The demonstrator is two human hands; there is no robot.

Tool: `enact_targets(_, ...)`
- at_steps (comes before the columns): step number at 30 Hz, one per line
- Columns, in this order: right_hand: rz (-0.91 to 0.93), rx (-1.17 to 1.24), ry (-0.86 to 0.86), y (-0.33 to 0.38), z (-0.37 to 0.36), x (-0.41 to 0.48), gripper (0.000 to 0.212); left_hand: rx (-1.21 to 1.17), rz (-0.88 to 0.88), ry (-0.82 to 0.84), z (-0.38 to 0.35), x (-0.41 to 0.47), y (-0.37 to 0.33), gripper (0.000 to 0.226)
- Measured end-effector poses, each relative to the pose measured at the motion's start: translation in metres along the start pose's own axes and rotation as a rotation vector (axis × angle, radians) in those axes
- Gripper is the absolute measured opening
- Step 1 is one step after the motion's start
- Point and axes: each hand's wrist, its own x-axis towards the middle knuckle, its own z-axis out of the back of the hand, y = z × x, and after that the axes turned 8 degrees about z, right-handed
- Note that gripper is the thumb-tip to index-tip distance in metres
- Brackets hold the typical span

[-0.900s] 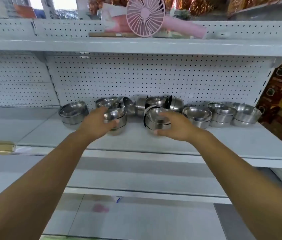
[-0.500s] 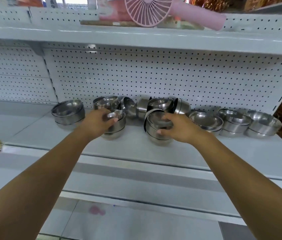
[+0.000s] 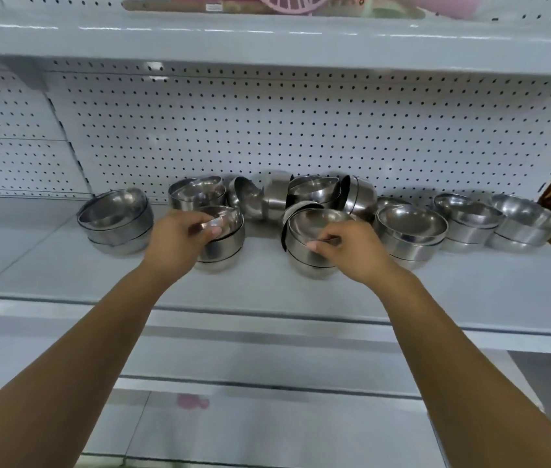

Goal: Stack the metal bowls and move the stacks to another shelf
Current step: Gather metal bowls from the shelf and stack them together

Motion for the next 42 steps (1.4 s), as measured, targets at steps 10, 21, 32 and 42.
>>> enact_targets(10, 0.022, 0.098, -0.262, 0.004, -0.02, -0.003, 0.008, -0.177, -0.139, -0.045, 0.004, -0.001, 0.005, 0.018)
enact_targets(21, 0.041, 0.239, -0.472, 0.009, -0.02, -0.023, 0.017, -0.108, -0.506, -0.05, -0.022, -0.06, 0.006, 0.021)
enact_targets(32, 0.17, 0.296, -0.527, 0.03, -0.027, -0.046, 0.004, -0.113, -0.541, 0.112, -0.063, -0.077, 0.045, 0.02)
enact_targets(42, 0.34, 0.22, -0.452, 0.039, -0.055, -0.058, 0.018, -0.326, -0.307, 0.108, -0.064, -0.095, 0.056, 0.025)
